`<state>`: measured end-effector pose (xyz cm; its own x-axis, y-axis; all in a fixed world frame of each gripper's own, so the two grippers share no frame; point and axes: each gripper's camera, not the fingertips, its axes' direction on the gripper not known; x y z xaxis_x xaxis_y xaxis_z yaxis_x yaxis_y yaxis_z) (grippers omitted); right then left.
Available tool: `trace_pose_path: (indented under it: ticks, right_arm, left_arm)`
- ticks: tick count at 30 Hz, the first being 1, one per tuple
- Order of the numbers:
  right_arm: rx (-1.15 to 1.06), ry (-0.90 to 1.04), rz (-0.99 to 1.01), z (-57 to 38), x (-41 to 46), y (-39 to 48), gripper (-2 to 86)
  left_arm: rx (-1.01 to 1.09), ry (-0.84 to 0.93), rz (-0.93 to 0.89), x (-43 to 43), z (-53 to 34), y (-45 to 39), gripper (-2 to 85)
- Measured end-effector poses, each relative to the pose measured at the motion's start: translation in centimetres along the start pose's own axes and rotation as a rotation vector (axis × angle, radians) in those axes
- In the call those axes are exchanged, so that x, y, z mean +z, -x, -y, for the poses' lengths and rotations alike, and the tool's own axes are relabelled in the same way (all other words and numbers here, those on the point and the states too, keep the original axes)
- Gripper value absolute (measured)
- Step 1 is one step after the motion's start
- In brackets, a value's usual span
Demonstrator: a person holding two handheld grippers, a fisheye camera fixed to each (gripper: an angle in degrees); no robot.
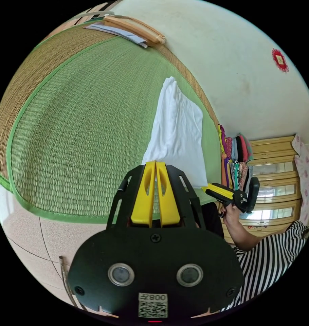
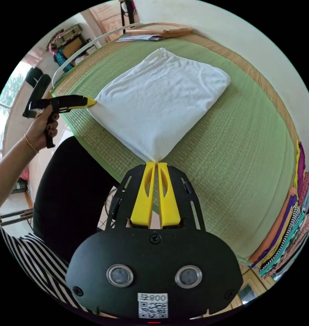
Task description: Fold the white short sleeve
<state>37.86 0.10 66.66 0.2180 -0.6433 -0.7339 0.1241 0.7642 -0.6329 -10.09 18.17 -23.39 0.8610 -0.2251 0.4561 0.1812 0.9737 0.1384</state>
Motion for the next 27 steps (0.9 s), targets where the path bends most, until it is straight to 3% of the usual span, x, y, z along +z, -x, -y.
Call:
trace_pose_path:
  ticks: [16, 20, 27]
  right_arm:
    - [-0.301, 0.026, -0.164, -3.4, 0.6, 2.3, 0.6]
    - [-0.224, 0.027, -0.082, -4.4, -0.7, 0.1, 0.3]
    - [-0.137, -0.142, 0.106, -1.8, -4.7, -3.3, 0.2]
  left_arm:
    - [-0.022, -0.029, -0.021, 0.1, -0.4, 0.4, 0.1]
    - [-0.026, -0.032, -0.025, 0.2, -0.3, 0.4, 0.1]
    - [-0.024, -0.027, -0.007, 0.4, 0.0, 0.3, 0.0]
